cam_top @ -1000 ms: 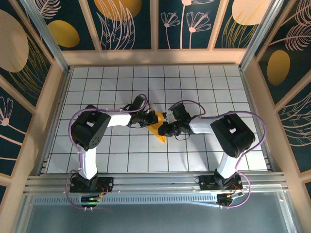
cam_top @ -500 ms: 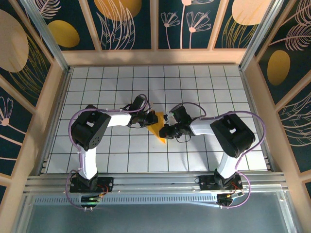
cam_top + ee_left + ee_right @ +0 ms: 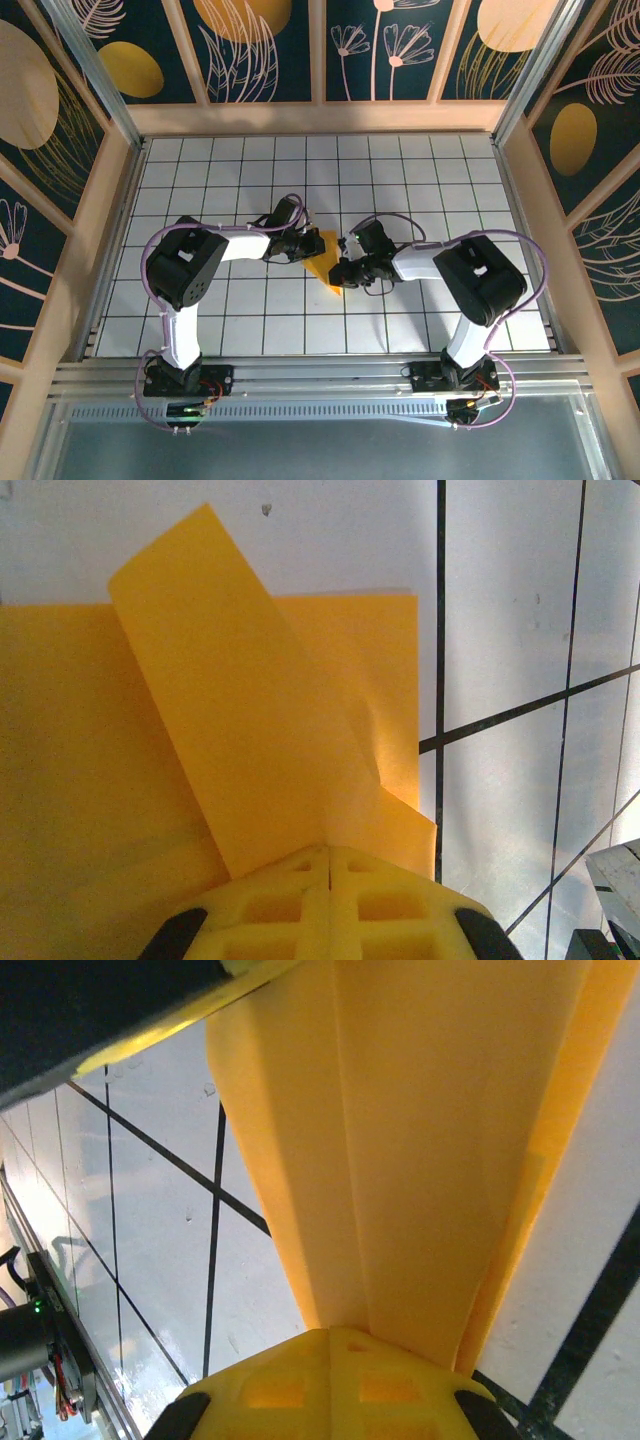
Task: Fold a paper plane with a square sheet of paper (fold left side to right side)
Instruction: Fourth fold the wing at the center of the table.
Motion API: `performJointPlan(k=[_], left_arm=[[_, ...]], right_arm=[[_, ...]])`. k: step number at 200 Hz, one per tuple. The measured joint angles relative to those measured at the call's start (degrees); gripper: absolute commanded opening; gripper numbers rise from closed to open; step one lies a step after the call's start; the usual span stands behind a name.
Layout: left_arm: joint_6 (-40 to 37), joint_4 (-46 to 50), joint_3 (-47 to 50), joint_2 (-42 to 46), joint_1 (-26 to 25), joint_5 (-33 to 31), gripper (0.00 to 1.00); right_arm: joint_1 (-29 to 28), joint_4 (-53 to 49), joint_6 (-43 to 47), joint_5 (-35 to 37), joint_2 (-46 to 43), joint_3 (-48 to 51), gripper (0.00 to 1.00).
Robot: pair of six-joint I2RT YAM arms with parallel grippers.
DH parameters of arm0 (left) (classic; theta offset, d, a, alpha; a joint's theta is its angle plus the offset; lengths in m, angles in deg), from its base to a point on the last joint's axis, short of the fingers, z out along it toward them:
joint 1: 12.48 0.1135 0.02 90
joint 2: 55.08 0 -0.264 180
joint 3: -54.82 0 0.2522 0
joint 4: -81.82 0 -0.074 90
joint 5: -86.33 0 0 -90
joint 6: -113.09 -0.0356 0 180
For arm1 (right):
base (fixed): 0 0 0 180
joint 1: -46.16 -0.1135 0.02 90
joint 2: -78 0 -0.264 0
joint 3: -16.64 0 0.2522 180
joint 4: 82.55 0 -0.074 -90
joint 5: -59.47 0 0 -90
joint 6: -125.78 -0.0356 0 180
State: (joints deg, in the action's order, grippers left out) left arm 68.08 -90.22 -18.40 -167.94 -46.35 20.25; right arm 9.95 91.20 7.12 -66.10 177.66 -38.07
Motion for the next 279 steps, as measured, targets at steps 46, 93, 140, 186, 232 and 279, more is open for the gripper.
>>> performJointPlan(k=[46,93,140,186,232,279], left_arm=[[0.00,0.00,-0.02,0.00,-0.02,-0.04,0.00],[0.00,0.00,-0.02,0.00,-0.02,-0.15,0.00],[0.02,0.07,-0.09,0.00,-0.04,-0.17,0.00],[0.00,0.31,-0.17,0.00,-0.07,-0.22,0.00],[0.00,0.44,-0.22,0.00,-0.07,-0.24,0.00],[0.00,0.55,-0.31,0.00,-0.07,-0.24,0.00]], right_arm=[[-0.15,-0.44,0.04,0.02,-1.16,1.27,0.00],[-0.28,-0.44,0.04,0.13,-1.92,2.14,0.00],[-0.39,-0.46,0.09,0.15,-2.23,2.43,0.00],[-0.68,-1.07,0.24,0.15,-3.15,3.26,0.00],[-0.87,-1.75,0.26,0.17,-4.04,4.04,0.00],[-0.98,-1.92,0.24,0.11,-4.37,4.39,0.00]])
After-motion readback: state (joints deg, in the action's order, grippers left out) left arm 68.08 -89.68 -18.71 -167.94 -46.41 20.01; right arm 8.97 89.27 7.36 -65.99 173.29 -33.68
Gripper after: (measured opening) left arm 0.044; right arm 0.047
